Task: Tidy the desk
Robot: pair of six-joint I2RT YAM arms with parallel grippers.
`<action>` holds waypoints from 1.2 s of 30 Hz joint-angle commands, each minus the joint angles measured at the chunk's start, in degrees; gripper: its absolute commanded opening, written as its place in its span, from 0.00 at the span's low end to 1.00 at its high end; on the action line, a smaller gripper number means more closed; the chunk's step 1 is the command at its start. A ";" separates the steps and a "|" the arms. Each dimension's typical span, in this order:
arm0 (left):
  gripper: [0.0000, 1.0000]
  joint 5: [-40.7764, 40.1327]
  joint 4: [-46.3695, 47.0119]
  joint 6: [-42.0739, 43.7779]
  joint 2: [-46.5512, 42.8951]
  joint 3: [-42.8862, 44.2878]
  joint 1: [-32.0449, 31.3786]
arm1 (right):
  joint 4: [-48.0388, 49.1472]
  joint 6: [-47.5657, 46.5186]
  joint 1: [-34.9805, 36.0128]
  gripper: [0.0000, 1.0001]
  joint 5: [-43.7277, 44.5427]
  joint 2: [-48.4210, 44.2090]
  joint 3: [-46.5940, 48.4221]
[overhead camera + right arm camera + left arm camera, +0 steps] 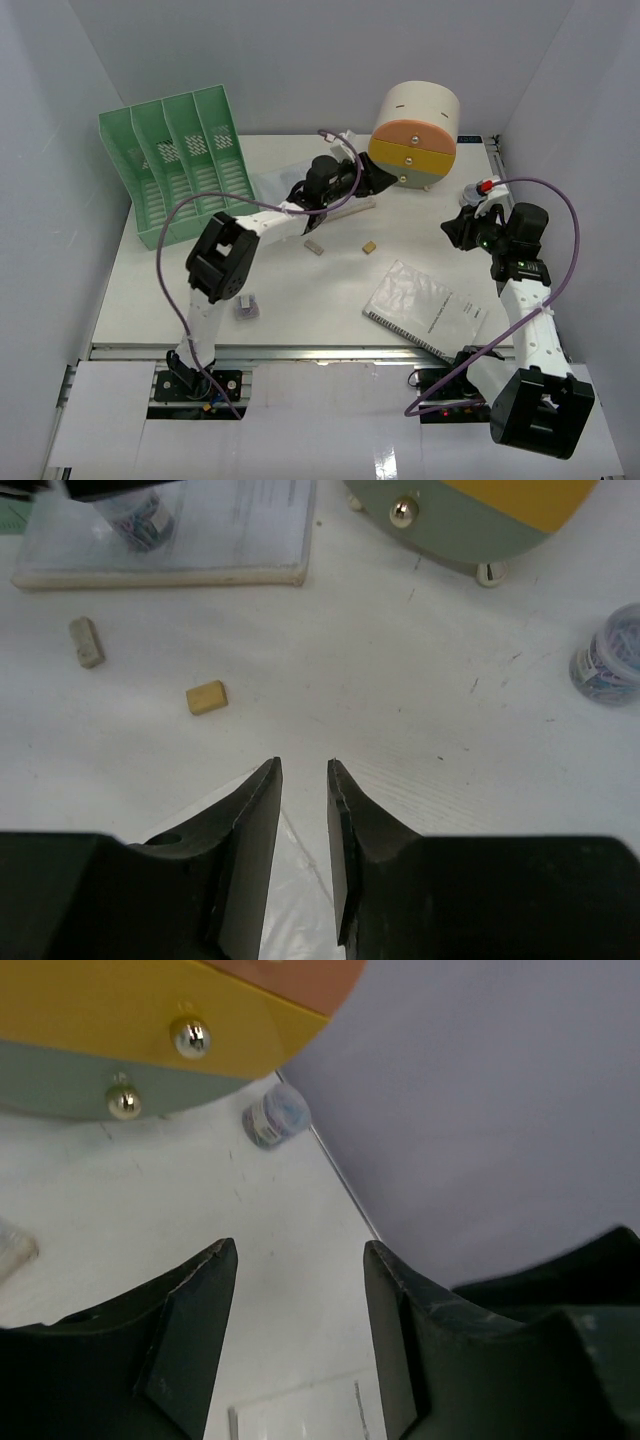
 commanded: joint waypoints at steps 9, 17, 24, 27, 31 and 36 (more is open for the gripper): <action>0.62 -11.85 -3.70 -13.33 27.76 40.25 -0.34 | 6.58 5.97 -3.46 0.29 -3.63 -1.71 0.06; 0.63 -16.37 -6.50 -16.37 33.93 47.43 -0.57 | 7.22 6.67 -3.68 0.29 -3.58 -1.64 -0.06; 0.62 -14.91 -6.36 -19.15 38.16 52.78 -0.97 | 7.46 6.50 -3.68 0.29 -3.09 -1.67 -0.15; 0.61 -14.30 -5.76 -19.32 37.41 50.83 -1.23 | 7.59 6.54 -3.68 0.29 -3.27 -1.63 -0.15; 0.59 -15.15 -6.29 -19.67 37.11 50.39 -1.35 | 7.63 6.58 -3.68 0.29 -3.20 -1.66 -0.24; 0.51 -19.17 -7.83 -21.76 37.25 51.15 -1.56 | 7.63 6.39 -3.68 0.29 -2.93 -1.85 -0.33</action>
